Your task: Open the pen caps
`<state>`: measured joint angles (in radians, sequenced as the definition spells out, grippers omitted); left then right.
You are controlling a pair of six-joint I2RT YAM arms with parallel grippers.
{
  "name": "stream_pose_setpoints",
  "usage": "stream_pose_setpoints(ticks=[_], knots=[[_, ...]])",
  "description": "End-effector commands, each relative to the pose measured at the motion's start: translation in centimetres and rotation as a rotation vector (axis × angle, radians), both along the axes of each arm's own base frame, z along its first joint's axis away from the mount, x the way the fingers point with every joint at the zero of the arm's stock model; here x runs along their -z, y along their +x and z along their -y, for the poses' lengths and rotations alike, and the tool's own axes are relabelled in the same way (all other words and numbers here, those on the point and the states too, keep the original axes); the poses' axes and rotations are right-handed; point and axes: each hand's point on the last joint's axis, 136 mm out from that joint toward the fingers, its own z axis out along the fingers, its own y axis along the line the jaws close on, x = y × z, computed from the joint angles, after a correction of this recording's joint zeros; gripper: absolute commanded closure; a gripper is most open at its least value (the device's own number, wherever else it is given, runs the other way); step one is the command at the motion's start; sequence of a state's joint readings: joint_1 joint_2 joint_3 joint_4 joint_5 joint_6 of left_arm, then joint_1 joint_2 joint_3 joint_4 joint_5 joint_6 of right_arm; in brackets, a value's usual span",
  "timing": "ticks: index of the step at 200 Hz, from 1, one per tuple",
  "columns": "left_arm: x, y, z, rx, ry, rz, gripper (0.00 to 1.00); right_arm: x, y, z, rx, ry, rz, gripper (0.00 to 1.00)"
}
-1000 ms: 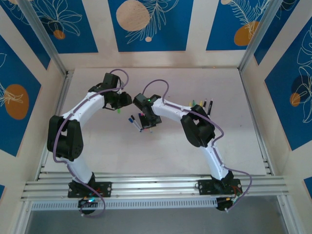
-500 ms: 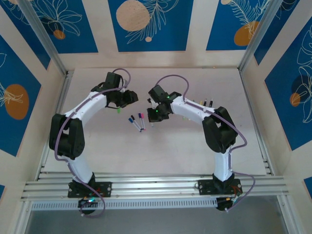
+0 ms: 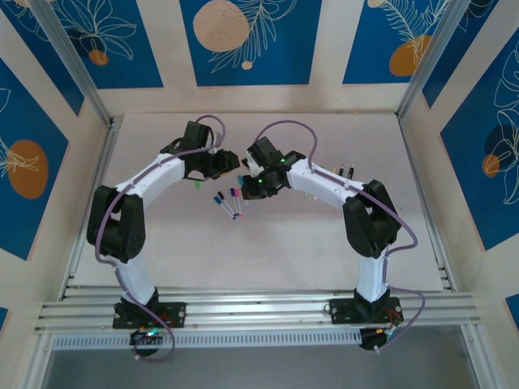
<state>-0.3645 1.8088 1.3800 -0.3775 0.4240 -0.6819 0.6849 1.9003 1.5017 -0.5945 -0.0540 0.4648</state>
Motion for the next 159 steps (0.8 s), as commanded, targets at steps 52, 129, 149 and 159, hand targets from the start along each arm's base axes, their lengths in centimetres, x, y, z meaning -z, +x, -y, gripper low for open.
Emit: stream_pose_setpoints(ticks=[52, 129, 149, 159], knots=[[0.1, -0.5, 2.0, 0.041, -0.034, -0.011, 0.60, -3.1, 0.5, -1.0, -0.016, 0.050, 0.040, 1.00], [0.2, -0.5, 2.3, 0.047, -0.043, -0.016, 0.65, -3.5, 0.9, -1.7, -0.031, 0.049, 0.044, 1.00], [0.2, -0.4, 2.4, 0.047, -0.046, -0.016, 0.69, -3.6, 1.0, -1.9, -0.034, 0.047, 0.044, 1.00], [0.2, -0.4, 2.4, 0.047, -0.051, -0.016, 0.72, -3.6, 1.1, -2.0, -0.033, 0.048, 0.047, 1.00]])
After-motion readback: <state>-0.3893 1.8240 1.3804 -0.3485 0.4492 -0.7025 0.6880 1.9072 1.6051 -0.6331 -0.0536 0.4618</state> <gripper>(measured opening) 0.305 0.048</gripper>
